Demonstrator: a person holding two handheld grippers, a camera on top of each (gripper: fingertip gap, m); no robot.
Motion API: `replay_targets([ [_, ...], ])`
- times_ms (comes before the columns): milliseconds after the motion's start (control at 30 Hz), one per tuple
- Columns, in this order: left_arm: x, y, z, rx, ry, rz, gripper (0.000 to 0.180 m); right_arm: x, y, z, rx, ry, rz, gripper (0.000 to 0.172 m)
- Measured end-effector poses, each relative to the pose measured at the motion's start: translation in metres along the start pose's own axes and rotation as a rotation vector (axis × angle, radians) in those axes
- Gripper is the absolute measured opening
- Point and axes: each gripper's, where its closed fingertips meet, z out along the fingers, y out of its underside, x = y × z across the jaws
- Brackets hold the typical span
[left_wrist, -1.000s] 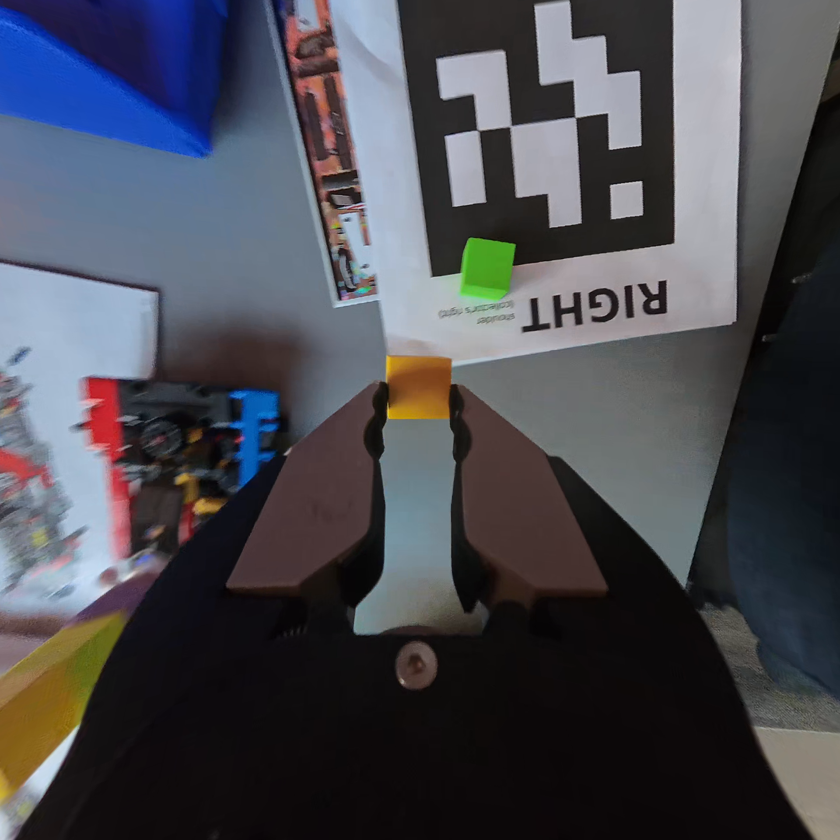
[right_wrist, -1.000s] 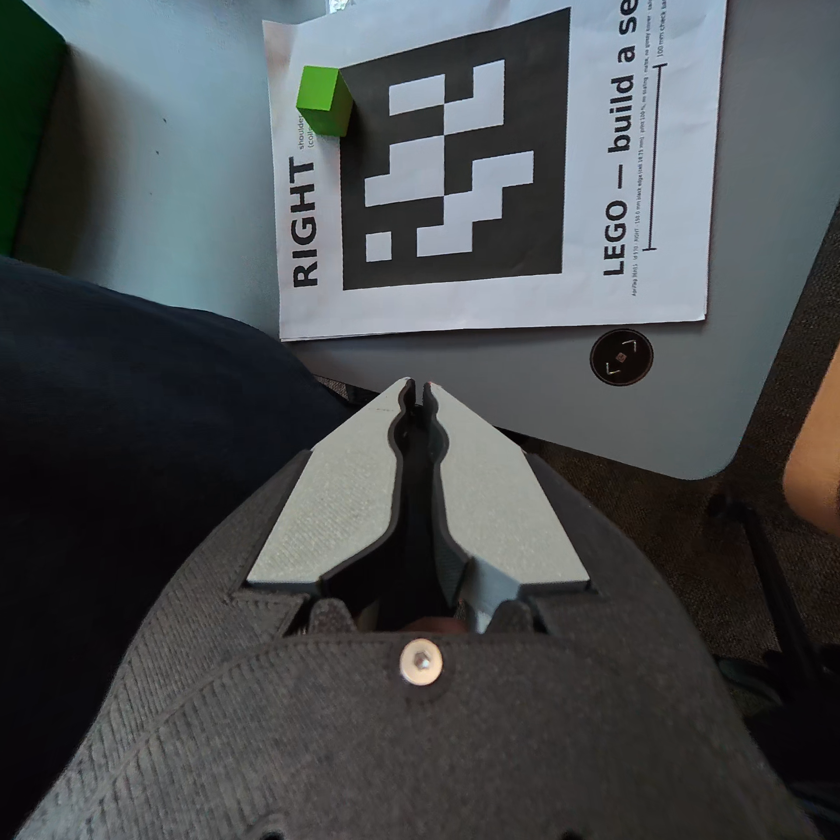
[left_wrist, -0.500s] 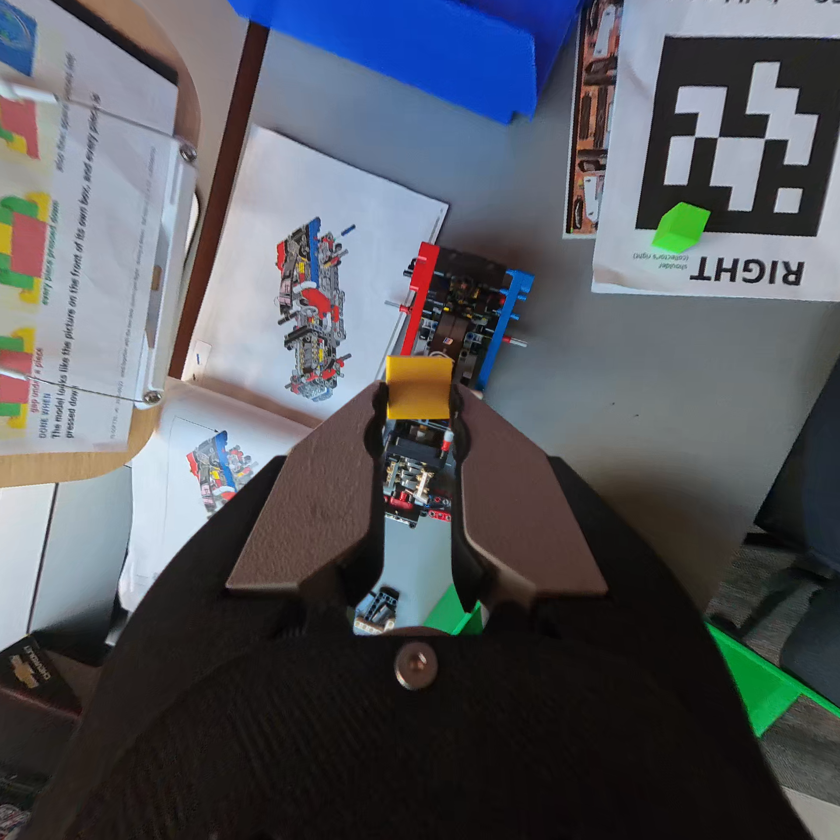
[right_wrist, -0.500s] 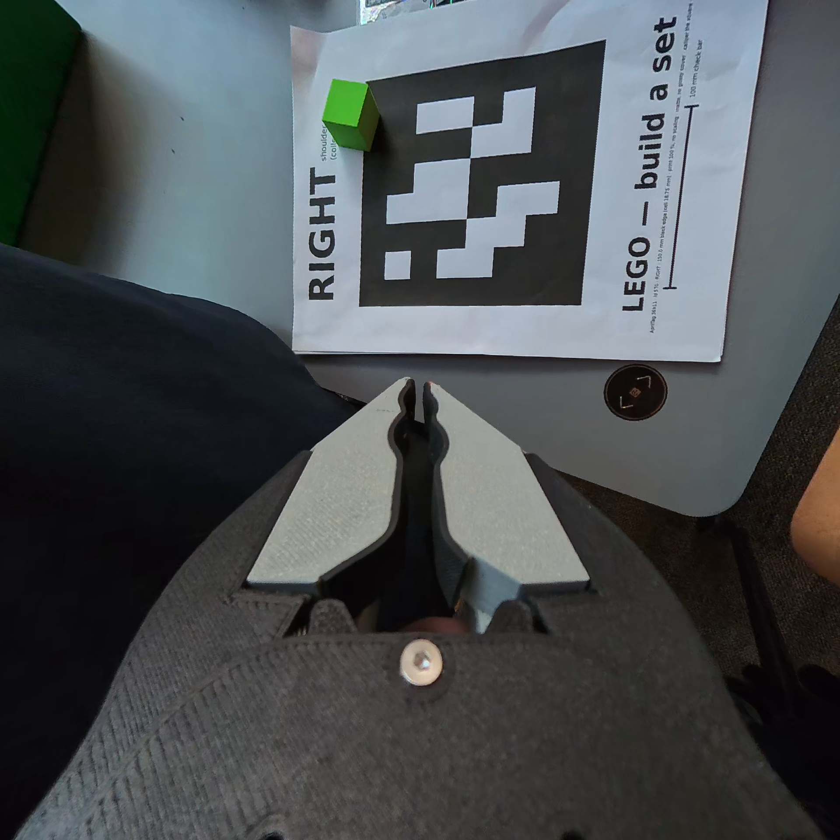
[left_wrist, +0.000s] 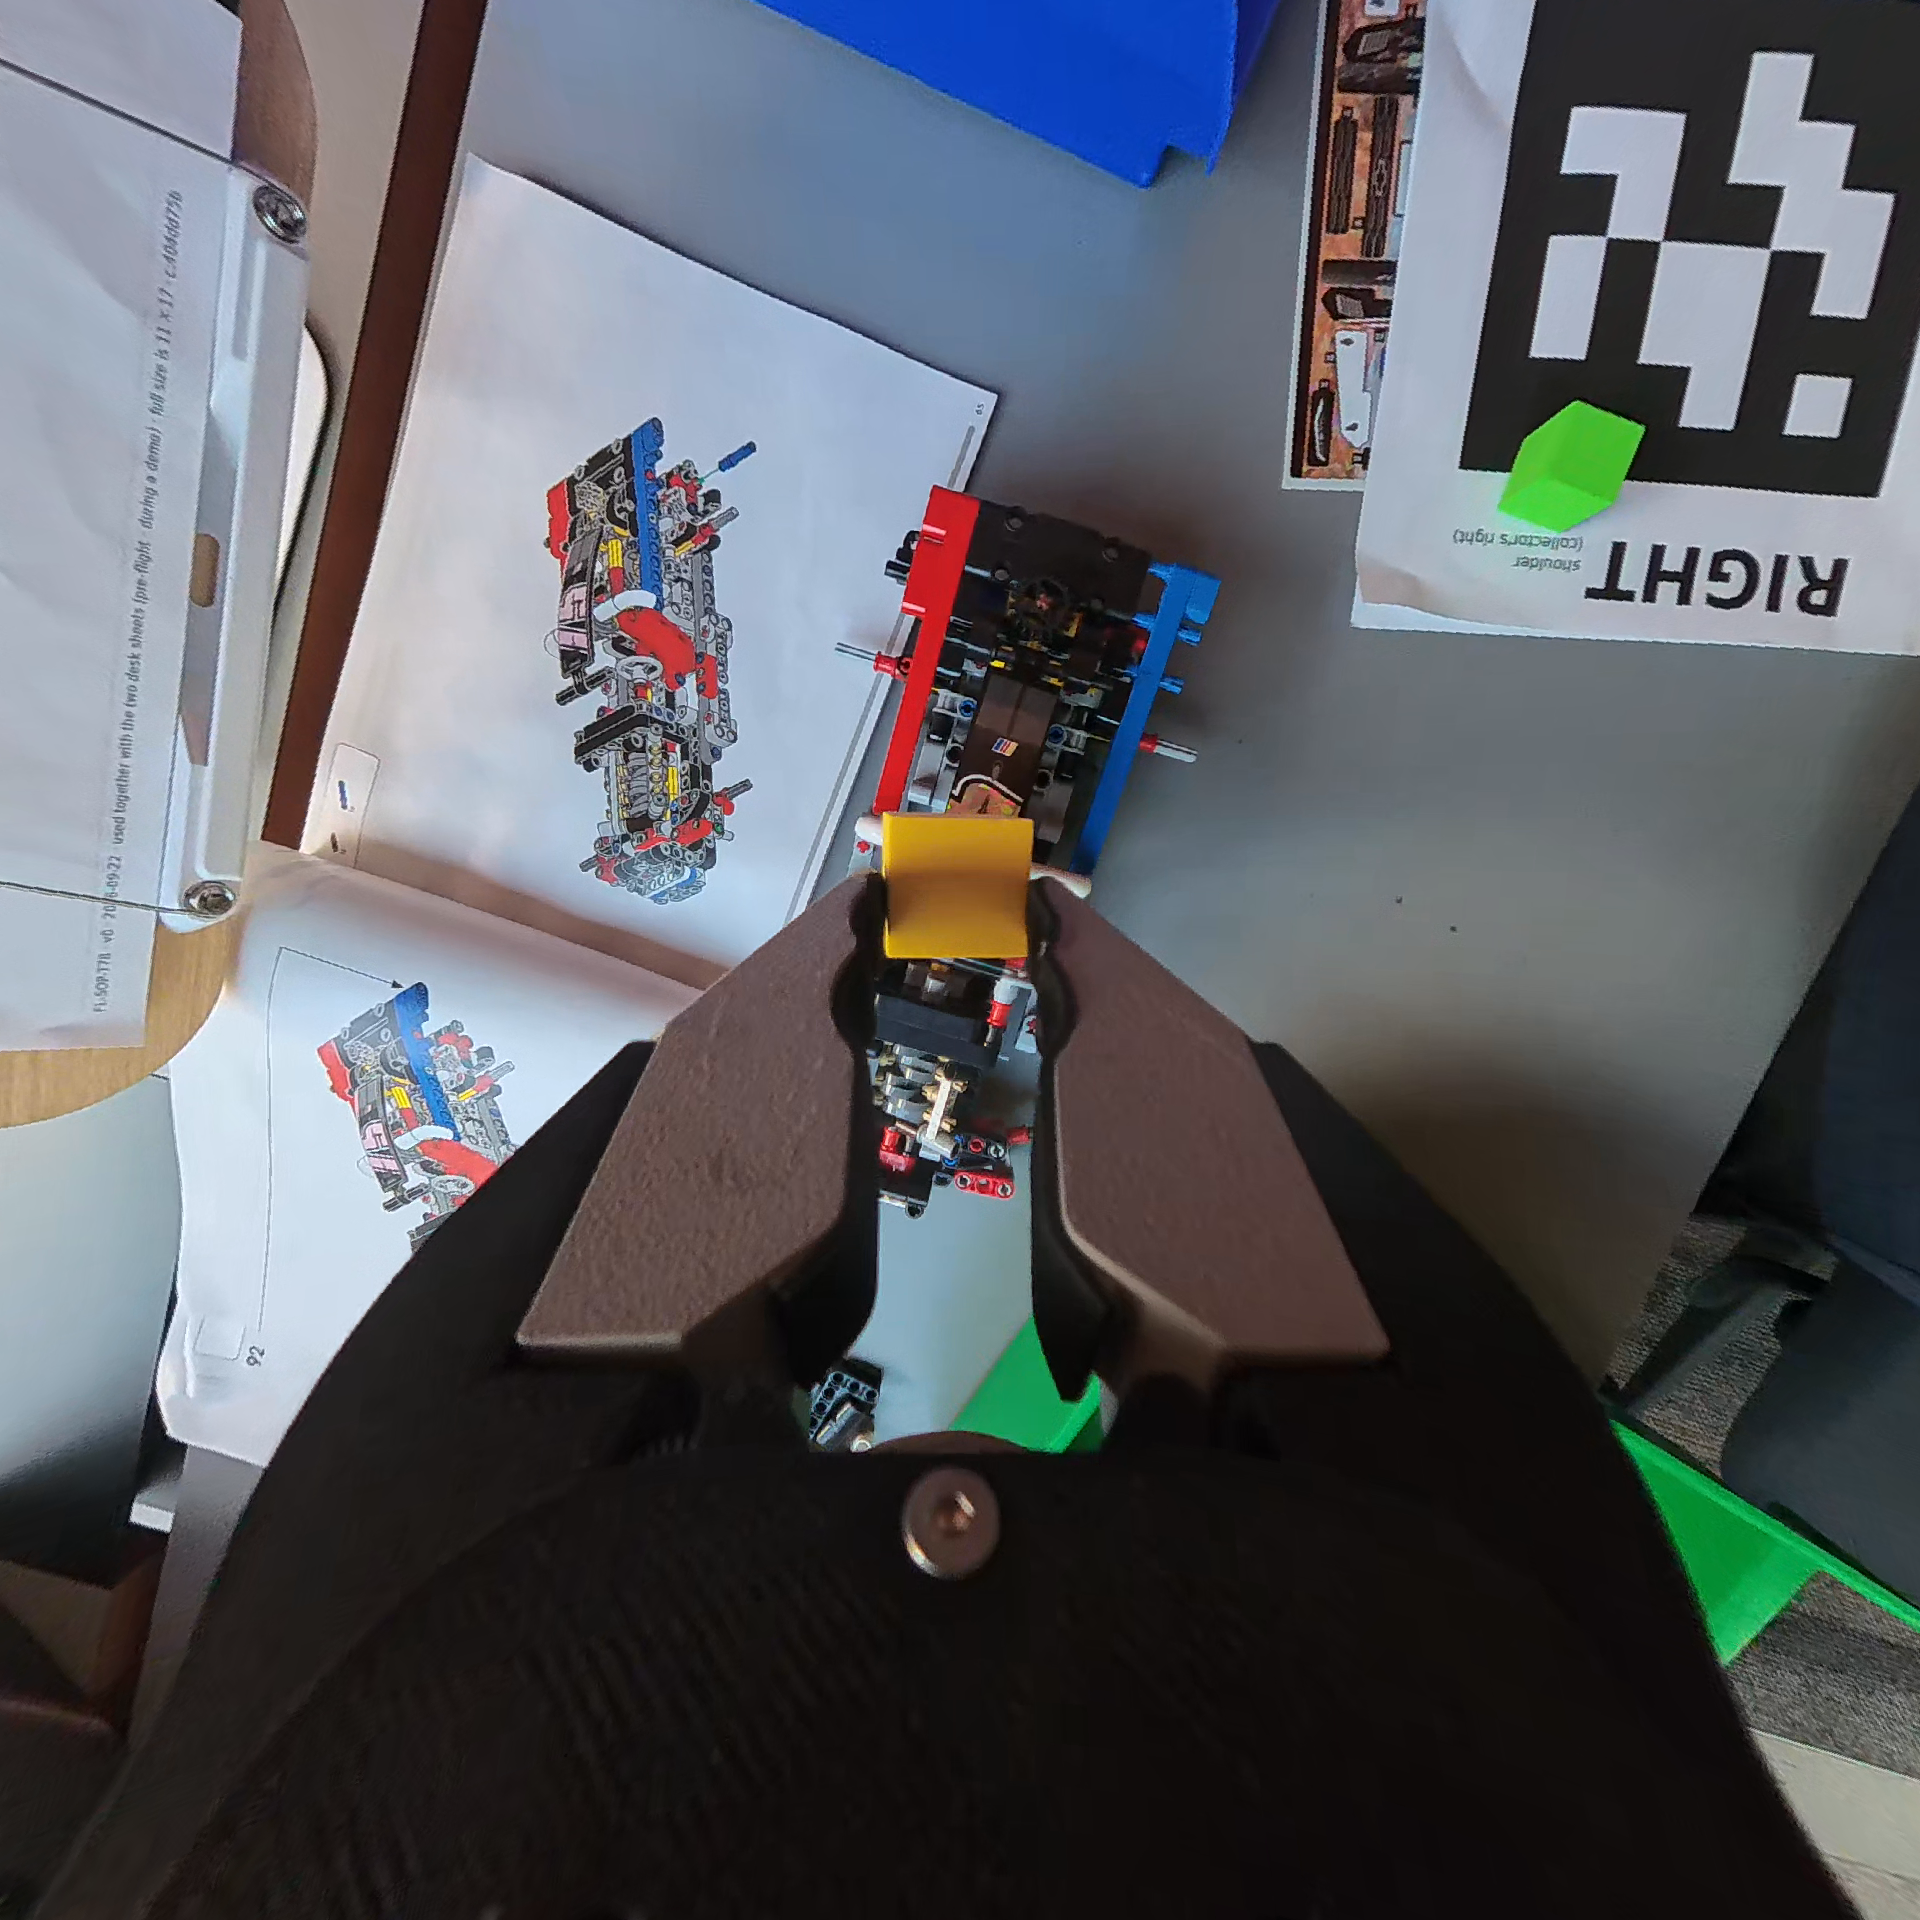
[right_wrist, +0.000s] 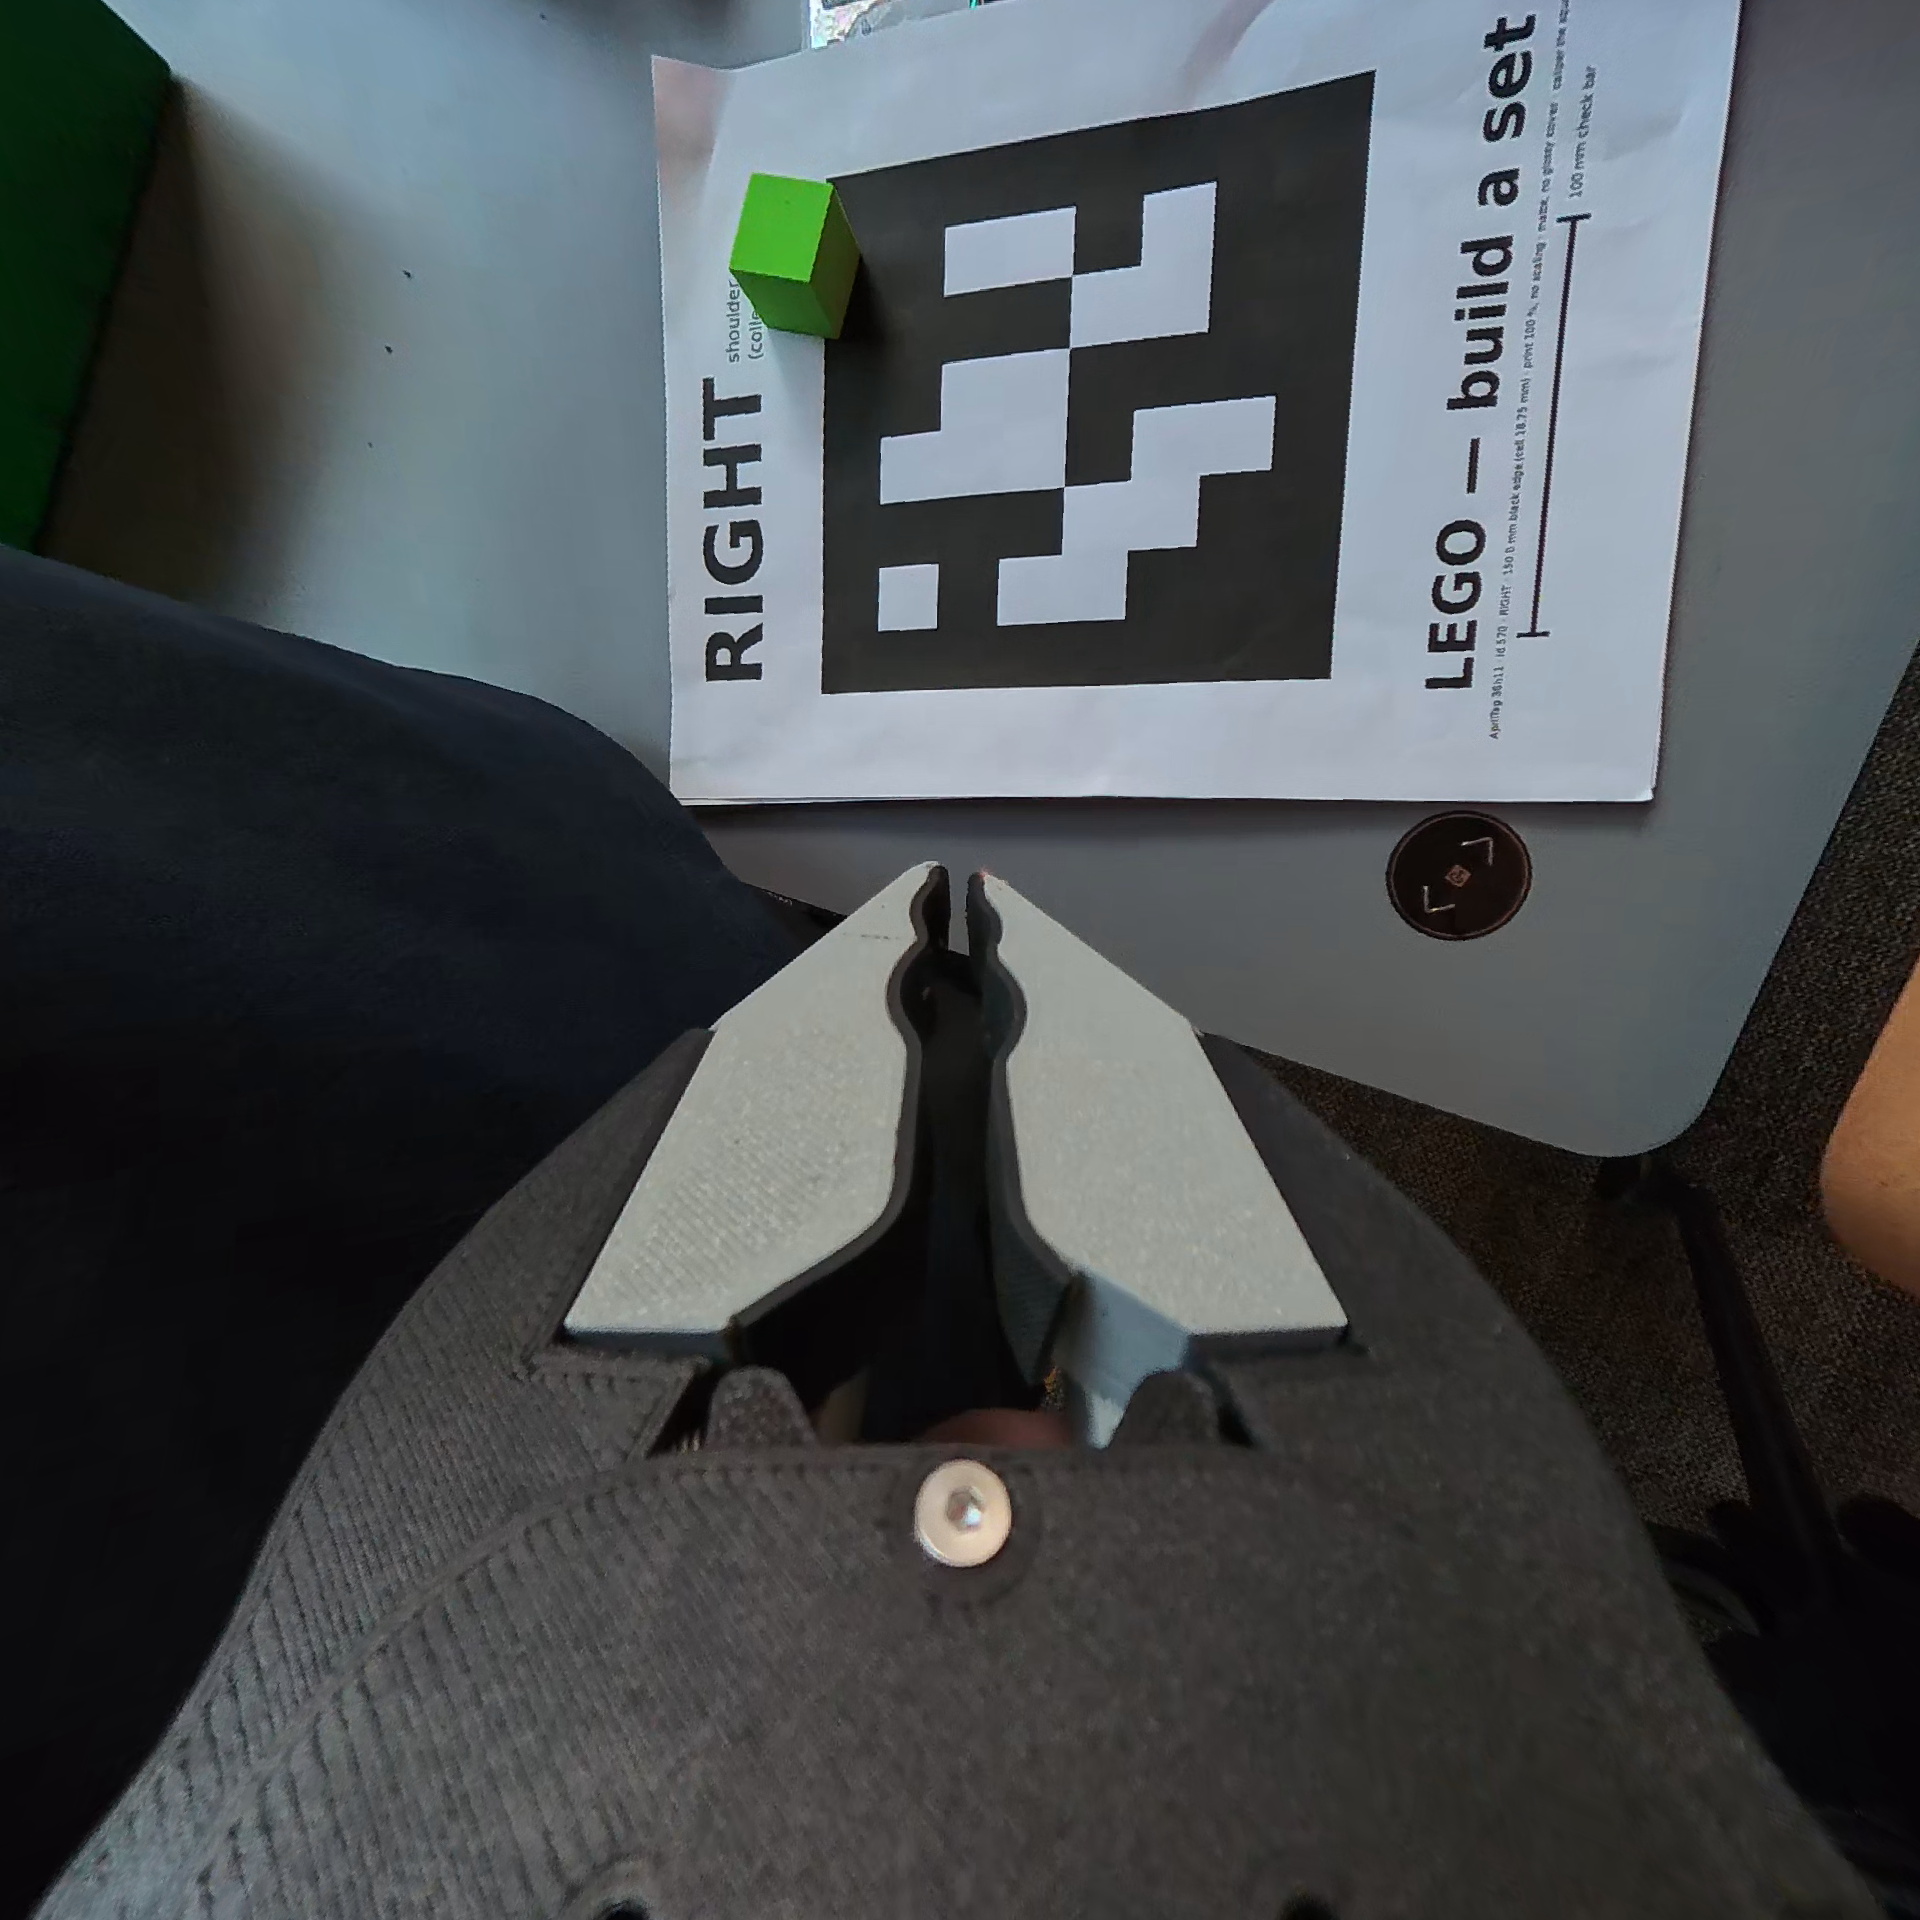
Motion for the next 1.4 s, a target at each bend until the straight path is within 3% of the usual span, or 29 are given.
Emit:
replay_targets([
  [267,0.001,0.003,0.006,-0.016,-0.002,-0.002,0.026,0.001,-0.001,-0.001,0.007,0.000,0.005,0.001],
  [433,0.001,0.005,0.005,-0.010,-0.009,-0.018,0.040,0.001,0.001,-0.001,0.007,0.000,0.006,0.001],
  [800,-0.002,0.003,-0.007,0.025,-0.029,-0.039,0.041,0.000,0.002,-0.001,0.009,-0.005,0.004,0.001],
  [967,0.009,-0.021,-0.037,0.030,-0.113,0.057,0.042,0.000,0.006,-0.002,0.007,-0.004,0.010,0.001],
  [1067,0.067,-0.070,-0.052,0.115,-0.107,0.276,0.037,-0.001,0.009,-0.001,0.003,-0.012,0.017,0.001],
  [1133,0.130,-0.091,-0.035,0.148,0.048,0.355,0.040,-0.002,0.012,0.002,-0.008,-0.018,0.010,0.001],
  [1200,0.175,-0.091,0.001,0.124,0.142,0.400,0.045,-0.002,0.011,0.004,-0.008,-0.024,0.003,0.001],
  [1400,0.212,-0.076,0.112,0.068,0.172,0.279,0.051,0.004,0.011,0.000,0.015,-0.033,0.018,0.001],
])
